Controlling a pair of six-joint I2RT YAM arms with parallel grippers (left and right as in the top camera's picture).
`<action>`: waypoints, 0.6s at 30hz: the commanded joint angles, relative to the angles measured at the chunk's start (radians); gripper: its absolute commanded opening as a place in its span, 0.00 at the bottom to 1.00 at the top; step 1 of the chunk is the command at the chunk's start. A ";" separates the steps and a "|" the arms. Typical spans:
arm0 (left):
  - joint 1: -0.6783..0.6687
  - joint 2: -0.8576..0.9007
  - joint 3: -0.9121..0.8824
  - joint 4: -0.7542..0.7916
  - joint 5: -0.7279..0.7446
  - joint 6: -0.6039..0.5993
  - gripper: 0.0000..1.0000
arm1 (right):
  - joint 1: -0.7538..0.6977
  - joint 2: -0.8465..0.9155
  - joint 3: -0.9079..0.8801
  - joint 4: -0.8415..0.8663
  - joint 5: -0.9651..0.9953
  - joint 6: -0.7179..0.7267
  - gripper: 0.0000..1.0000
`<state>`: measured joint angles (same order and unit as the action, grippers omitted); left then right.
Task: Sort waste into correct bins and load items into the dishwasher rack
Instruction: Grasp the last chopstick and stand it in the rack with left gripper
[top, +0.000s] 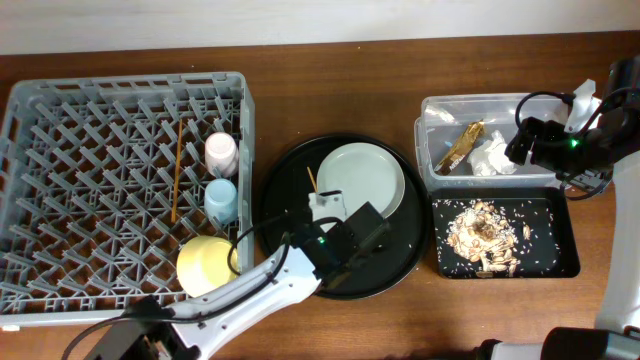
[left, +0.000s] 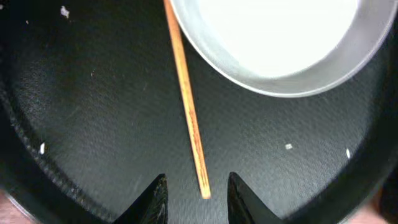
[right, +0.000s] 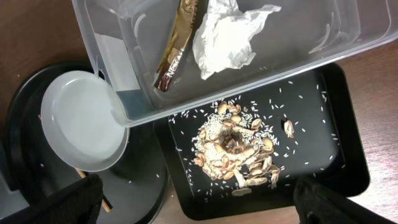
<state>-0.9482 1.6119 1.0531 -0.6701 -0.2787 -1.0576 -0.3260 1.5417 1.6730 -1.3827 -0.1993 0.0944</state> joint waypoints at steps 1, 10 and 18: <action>-0.002 0.025 -0.058 0.065 -0.061 -0.056 0.30 | -0.002 -0.008 0.013 0.000 0.010 0.000 0.99; 0.002 0.179 -0.060 0.193 -0.116 -0.056 0.31 | -0.002 -0.008 0.013 0.000 0.010 0.000 0.99; 0.002 0.240 -0.061 0.217 -0.122 -0.056 0.17 | -0.002 -0.008 0.013 0.000 0.010 0.000 0.98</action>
<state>-0.9482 1.8263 0.9985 -0.4458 -0.3908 -1.1057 -0.3260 1.5417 1.6730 -1.3827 -0.1993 0.0948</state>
